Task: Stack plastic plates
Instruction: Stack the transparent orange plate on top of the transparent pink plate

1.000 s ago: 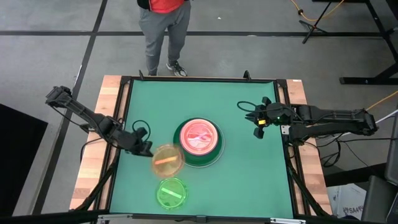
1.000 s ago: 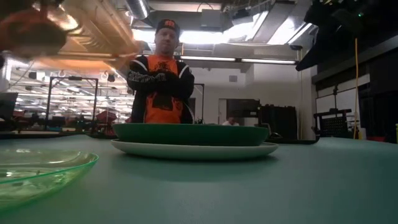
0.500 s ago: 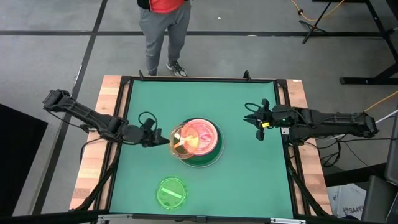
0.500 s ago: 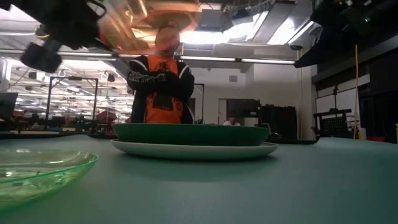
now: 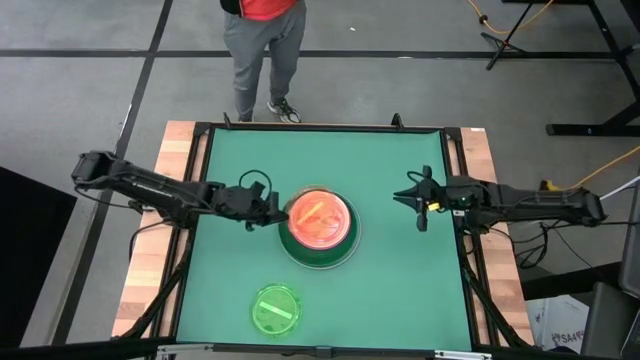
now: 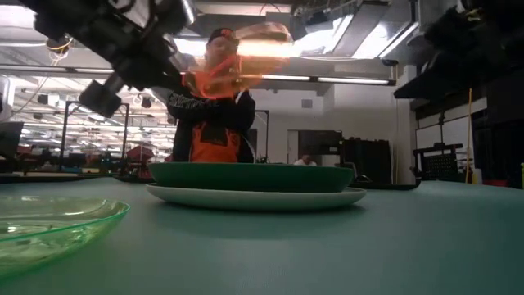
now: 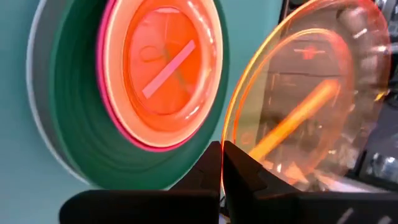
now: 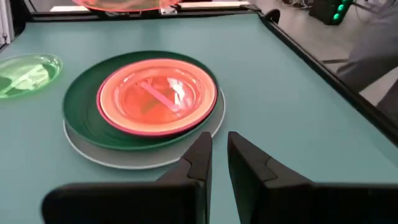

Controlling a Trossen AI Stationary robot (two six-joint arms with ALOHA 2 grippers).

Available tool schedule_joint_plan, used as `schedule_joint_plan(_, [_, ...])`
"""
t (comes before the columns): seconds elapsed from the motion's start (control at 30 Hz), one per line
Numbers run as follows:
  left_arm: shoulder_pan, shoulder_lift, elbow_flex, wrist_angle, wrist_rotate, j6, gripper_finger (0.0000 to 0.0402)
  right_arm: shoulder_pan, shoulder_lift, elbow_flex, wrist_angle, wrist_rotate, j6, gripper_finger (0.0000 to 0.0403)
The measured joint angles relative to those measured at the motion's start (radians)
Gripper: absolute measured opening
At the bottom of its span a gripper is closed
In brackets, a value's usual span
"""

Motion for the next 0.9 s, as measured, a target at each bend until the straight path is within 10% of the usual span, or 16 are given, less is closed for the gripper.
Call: schedule_joint_plan(0.9, [0.118, 0.399, 0.227, -0.071, 0.206, -0.123, 0.0000, -0.001, -0.158, -0.248, 0.213, -0.084, -0.028, 0.0040])
